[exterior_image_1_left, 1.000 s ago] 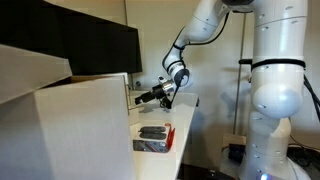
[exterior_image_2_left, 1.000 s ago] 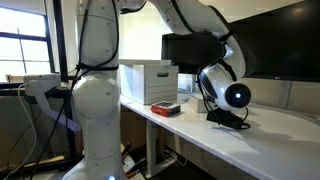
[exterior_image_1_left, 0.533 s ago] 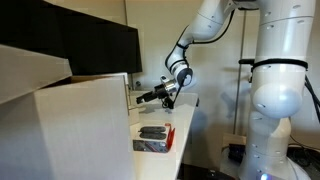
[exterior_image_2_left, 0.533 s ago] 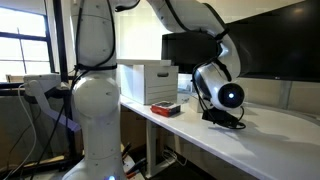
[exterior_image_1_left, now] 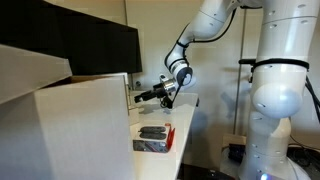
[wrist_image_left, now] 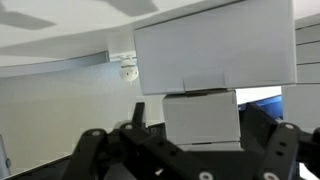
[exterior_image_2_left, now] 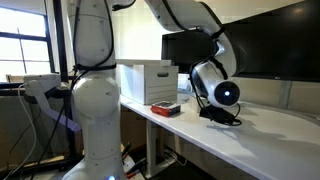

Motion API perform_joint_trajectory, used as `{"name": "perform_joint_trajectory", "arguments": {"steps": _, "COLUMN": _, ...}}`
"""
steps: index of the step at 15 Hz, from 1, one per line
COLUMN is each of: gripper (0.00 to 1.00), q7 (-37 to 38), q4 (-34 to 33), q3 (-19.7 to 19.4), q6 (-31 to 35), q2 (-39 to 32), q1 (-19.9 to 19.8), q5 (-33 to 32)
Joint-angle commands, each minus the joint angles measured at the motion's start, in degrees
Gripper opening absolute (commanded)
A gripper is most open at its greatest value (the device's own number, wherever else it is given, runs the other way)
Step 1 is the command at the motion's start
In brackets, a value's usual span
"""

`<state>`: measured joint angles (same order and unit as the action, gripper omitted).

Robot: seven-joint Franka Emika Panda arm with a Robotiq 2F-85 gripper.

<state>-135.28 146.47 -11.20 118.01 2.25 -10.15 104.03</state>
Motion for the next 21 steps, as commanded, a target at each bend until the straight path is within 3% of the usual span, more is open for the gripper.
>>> {"name": "perform_joint_trajectory", "arguments": {"steps": 1, "gripper": 1.00, "q7": -3.3, "q4": 1.7, "q3": 1.0, "q6": -0.6, "q2": 2.3, "q1": 0.2, "q5": 1.8}}
{"name": "perform_joint_trajectory", "arguments": {"steps": 21, "gripper": 1.00, "q7": -5.8, "q4": 0.3, "q3": 2.0, "q6": -4.0, "q2": 1.3, "q1": 0.5, "q5": 0.9}}
